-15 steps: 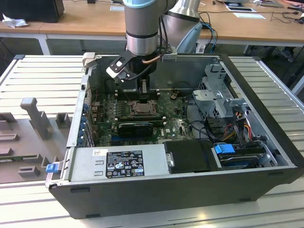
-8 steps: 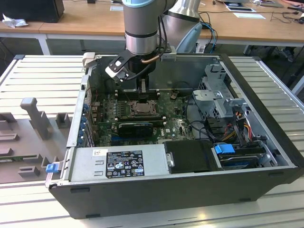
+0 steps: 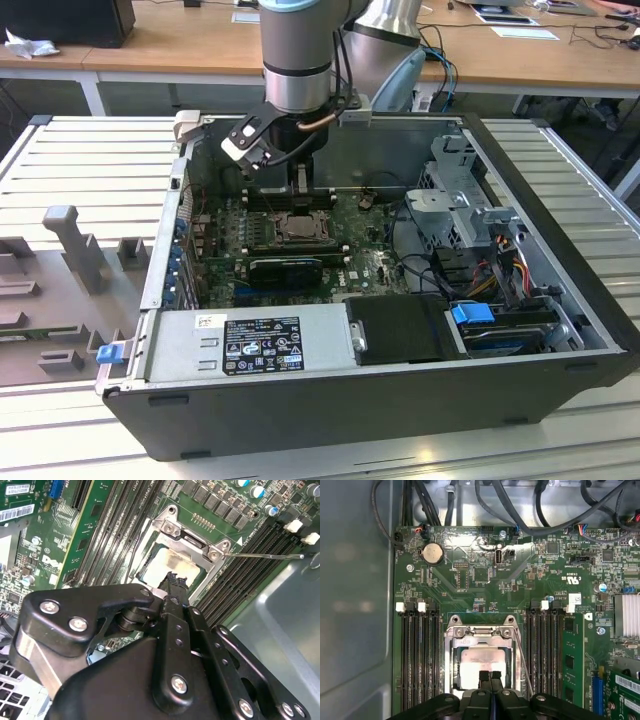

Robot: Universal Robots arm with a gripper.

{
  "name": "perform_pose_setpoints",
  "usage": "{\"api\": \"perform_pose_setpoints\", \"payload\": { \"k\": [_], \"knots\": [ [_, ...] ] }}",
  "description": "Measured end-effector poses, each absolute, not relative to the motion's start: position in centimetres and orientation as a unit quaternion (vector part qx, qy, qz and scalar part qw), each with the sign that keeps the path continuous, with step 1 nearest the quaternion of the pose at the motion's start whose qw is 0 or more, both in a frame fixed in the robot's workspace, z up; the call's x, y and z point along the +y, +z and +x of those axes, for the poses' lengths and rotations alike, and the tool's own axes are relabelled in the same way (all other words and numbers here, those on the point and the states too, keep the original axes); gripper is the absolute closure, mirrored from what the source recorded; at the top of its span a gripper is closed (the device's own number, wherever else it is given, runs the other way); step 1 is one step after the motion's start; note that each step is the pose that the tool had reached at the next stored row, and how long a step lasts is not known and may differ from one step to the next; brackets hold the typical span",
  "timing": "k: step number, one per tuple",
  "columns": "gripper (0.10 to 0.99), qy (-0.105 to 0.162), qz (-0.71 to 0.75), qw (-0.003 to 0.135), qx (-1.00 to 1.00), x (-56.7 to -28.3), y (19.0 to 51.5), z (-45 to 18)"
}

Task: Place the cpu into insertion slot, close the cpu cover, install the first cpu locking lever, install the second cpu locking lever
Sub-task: 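Install the first cpu locking lever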

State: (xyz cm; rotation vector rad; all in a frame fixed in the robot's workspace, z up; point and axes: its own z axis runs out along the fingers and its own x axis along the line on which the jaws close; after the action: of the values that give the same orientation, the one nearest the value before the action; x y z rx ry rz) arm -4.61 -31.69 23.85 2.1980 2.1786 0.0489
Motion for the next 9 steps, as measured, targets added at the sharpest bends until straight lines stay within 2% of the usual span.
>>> {"api": "perform_pose_setpoints", "payload": {
  "k": [9],
  "knots": [
    [0.98,0.016,0.71,0.023,0.704,-31.69,24.83,-4.61]
  ]
}}
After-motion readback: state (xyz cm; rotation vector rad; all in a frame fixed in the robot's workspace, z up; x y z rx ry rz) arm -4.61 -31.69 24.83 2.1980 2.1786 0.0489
